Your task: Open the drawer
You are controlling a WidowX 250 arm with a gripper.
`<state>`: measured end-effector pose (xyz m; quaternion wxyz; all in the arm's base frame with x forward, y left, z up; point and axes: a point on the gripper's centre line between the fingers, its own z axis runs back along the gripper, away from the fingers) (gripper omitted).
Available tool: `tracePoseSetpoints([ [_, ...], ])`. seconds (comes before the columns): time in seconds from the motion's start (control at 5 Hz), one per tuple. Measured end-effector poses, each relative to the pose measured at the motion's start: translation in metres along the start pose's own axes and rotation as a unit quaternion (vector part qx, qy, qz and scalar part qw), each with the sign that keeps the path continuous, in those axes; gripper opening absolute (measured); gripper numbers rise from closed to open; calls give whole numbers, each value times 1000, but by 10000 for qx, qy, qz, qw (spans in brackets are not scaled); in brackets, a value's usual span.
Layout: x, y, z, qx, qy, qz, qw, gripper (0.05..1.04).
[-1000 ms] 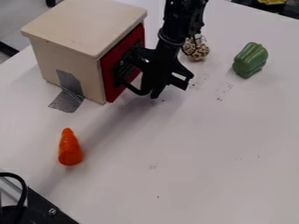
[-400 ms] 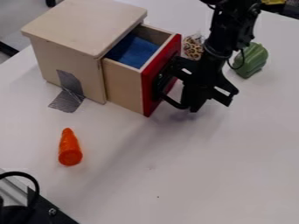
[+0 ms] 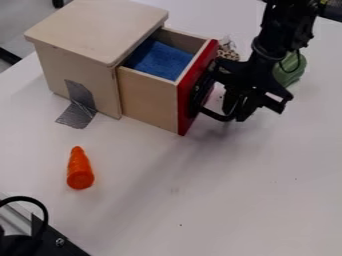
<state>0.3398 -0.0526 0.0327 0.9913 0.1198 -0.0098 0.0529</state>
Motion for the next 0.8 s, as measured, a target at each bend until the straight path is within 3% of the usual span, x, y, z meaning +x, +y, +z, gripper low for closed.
tracePoseSetpoints([
  [0.2, -3, 0, 1, -47, 131, 264, 9996, 672],
  [0.4, 0, 6, 25, -255, -77, 456, 9986, 947],
  [0.8, -6, 4, 74, -1129, -290, 259, 9928, 997],
])
